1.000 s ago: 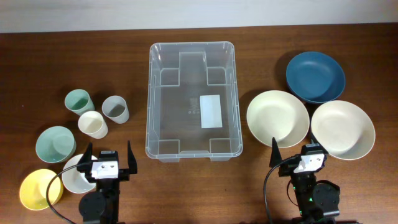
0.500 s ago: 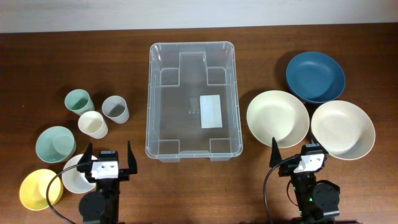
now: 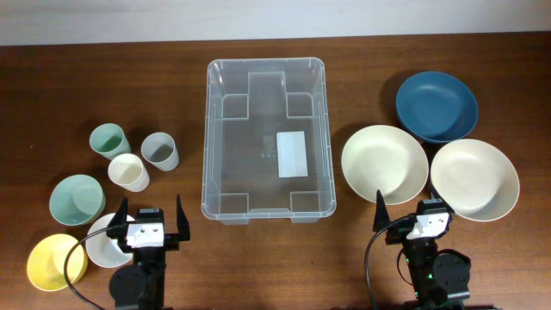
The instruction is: Pack container
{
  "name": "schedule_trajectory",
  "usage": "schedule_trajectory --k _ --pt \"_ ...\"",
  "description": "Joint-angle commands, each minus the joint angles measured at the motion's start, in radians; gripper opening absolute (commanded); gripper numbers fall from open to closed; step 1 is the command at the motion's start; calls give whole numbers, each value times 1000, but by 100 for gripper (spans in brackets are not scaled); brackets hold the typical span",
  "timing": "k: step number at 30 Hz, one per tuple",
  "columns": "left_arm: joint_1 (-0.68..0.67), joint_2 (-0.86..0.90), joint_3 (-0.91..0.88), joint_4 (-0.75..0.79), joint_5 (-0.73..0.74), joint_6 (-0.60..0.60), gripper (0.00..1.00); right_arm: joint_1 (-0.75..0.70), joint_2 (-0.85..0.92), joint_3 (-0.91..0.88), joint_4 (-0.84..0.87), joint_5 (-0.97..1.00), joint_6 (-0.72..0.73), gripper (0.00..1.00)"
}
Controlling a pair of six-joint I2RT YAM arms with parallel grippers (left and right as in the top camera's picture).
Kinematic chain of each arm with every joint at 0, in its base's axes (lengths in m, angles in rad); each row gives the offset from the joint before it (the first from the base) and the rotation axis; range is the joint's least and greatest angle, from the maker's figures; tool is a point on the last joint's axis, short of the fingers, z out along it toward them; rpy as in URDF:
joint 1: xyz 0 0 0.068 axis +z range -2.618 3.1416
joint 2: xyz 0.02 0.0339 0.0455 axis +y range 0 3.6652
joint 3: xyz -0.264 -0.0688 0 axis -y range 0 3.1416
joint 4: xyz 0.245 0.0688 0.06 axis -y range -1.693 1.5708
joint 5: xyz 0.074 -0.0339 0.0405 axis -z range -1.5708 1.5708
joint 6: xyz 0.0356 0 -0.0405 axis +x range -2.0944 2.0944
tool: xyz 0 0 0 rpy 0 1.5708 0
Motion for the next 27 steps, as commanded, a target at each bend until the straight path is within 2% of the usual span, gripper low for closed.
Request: schedule_trajectory --k 1,19,25,27 --pt "5 -8 -6 -3 8 16 100 -1 -8 -5 -8 -28 -6 99" --pt "5 -8 -6 -3 8 16 100 -2 -3 -5 -8 16 -2 99" --pt "5 -8 -6 -2 8 16 100 -2 6 -5 -6 45 29 99" --pt "5 -8 -6 -3 8 16 100 -2 26 -5 -4 69 82 99"
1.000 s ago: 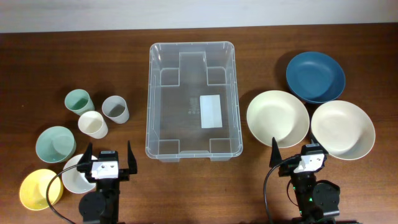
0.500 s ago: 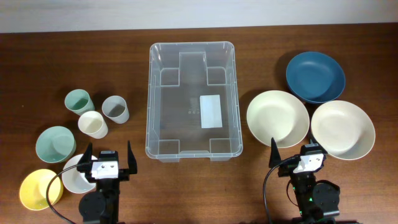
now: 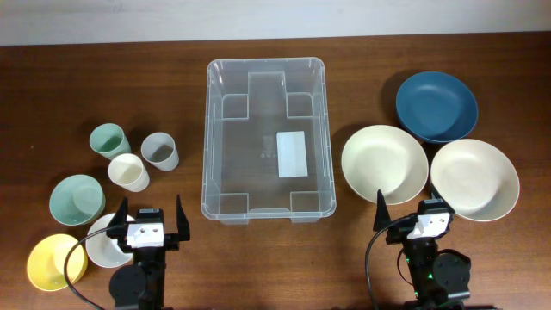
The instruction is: Pack container
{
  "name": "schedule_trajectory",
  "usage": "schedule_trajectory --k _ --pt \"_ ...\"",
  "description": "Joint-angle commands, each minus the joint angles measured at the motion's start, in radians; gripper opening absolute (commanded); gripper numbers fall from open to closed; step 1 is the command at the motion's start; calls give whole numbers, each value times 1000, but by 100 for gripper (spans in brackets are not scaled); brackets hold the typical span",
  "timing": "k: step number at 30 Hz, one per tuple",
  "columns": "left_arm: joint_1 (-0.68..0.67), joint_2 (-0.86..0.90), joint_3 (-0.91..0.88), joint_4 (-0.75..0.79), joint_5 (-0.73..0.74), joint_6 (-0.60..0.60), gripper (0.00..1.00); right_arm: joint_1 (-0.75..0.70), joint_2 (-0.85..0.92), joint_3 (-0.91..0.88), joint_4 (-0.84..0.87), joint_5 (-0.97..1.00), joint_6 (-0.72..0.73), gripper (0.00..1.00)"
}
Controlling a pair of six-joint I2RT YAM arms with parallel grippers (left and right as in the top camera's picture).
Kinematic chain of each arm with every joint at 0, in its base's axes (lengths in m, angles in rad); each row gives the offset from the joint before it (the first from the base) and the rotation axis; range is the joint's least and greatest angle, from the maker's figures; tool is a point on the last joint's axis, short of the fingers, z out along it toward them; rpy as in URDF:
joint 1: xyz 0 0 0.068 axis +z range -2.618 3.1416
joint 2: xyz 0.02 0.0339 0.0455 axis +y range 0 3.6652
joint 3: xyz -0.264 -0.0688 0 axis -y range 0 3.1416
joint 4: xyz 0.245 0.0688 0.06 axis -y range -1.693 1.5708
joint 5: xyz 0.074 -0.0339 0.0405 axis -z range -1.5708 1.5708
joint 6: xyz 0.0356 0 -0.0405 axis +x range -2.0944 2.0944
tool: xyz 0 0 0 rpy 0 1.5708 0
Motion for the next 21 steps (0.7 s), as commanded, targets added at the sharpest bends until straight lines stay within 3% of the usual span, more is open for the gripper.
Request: schedule_trajectory --k 1,21 --pt "5 -8 -6 -2 8 16 100 -2 36 -5 -3 64 89 99" --pt "5 -8 -6 -3 8 16 100 -2 259 82 27 54 133 99"
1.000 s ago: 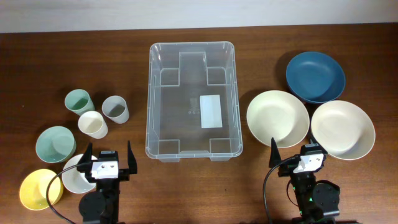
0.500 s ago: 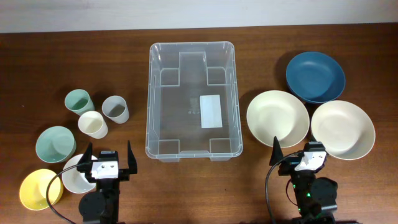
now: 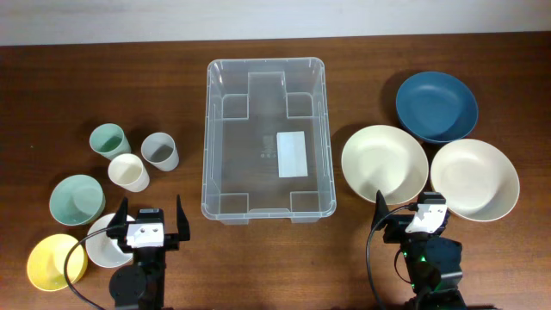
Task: Pack container
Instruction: 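Move the right gripper over the dark blue bowl's rim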
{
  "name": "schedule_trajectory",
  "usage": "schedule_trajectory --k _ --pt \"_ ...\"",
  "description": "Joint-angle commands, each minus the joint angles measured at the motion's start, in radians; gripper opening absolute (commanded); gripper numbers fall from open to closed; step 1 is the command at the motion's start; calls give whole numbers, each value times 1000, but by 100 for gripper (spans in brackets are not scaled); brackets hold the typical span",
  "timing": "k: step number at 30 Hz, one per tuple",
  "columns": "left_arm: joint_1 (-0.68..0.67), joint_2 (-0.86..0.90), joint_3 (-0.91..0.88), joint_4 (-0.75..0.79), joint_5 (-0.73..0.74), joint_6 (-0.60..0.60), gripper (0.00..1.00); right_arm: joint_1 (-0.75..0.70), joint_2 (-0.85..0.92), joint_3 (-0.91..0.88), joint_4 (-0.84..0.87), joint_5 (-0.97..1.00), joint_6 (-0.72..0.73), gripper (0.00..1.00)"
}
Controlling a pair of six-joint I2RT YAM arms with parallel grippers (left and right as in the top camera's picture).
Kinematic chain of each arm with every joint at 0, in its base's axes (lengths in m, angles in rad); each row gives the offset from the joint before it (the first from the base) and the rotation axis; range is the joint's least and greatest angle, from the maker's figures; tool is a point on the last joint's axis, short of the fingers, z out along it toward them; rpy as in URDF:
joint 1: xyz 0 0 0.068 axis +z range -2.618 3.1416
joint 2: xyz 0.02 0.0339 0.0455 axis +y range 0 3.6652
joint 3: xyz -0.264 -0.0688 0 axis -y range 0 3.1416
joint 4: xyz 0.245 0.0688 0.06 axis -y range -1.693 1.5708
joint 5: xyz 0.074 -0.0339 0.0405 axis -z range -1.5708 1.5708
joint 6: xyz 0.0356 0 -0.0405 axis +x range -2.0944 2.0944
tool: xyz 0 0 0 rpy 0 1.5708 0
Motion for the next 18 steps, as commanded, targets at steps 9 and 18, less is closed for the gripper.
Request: schedule_trajectory --k 9,18 --pt "5 -8 -6 -2 8 16 100 -2 219 219 -47 -3 117 99" --pt "6 -7 -5 13 -23 20 100 -2 450 499 -270 -18 116 99"
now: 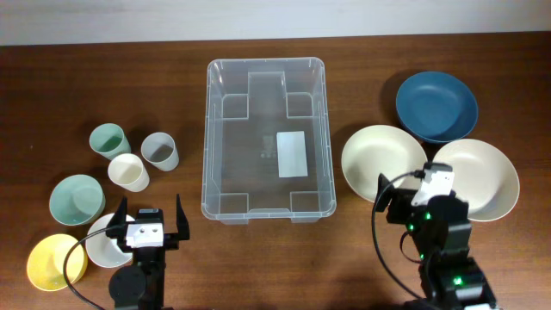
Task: Pack container
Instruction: 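Move the right gripper over the dark blue bowl's rim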
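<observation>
The clear plastic container [206, 146] stands mid-table with only a white label on its floor. To its right lie a blue bowl [436, 105] and two cream bowls, one nearer the container [379, 159] and one further right [486, 176]. My right gripper [415, 188] hovers open over the meeting edges of the two cream bowls, holding nothing. At the front left my left gripper [150, 212] is open and empty, beside a white bowl [102, 245].
Left of the container stand a green cup [109, 139], a grey cup [160, 151] and a cream cup [129, 172]. A green bowl [76, 200] and a yellow bowl [53, 261] sit at the front left.
My right arm has moved away from the front edge toward the cream bowls, so its gripper now sits over their near rims. The left arm and all dishes are unchanged.
At the two oldest moments both arms rested at the front edge with grippers open and the container bare. Then the right arm had shifted slightly forward. Now it reaches over the two cream bowls, while the left arm has stayed put.
</observation>
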{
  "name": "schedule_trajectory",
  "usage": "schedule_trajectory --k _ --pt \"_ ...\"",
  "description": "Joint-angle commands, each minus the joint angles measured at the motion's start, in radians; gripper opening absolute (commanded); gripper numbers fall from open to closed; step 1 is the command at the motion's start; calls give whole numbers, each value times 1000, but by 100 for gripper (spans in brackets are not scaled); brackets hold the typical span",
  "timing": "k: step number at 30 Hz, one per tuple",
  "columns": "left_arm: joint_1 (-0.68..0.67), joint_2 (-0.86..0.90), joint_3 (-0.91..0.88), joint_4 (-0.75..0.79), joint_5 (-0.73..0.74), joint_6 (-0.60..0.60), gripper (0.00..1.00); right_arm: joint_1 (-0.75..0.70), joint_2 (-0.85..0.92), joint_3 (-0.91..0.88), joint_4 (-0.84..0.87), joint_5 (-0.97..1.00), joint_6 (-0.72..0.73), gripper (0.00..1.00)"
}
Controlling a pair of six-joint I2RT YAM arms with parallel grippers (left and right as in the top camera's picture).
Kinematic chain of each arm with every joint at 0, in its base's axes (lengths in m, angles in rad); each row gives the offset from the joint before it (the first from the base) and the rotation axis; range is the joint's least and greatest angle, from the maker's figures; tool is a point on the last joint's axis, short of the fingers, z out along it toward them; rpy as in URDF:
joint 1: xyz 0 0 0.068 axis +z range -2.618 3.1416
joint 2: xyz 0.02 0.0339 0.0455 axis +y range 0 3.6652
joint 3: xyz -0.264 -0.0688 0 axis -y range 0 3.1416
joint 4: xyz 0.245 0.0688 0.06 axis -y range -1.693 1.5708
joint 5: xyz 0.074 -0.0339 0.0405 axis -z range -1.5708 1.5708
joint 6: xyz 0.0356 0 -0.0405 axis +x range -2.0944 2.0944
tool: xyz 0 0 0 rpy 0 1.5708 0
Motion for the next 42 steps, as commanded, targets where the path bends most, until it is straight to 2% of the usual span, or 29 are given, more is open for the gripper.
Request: schedule_trajectory --k 1,5,7,12,16,23,30,35,38,42 --pt "6 -7 -5 16 -25 18 100 -2 59 133 -46 -18 7 99" --pt "6 -5 6 107 46 -16 100 -2 107 238 -102 -21 4 99" --pt "6 7 45 79 46 -63 100 -4 118 277 -106 -14 5 99" --pt "6 100 201 -50 24 -68 100 -70 194 400 -179 -14 43 99" --pt "6 269 360 -127 -1 -68 100 -185 320 534 -318 -27 118 99" --pt "6 603 590 -287 -14 -68 100 -369 534 719 -441 -140 111 99" --pt "6 951 866 -524 16 -68 100 -480 791 966 -595 -179 24 99" --pt "6 1092 988 -613 85 -68 100 -506 996 1211 -753 -202 -85 99" --pt "6 1112 999 -606 125 -68 100 -506 1082 1310 -734 -201 -143 99" --pt "6 1114 999 -600 123 -77 100 -531 1133 1318 -628 -202 -133 99"
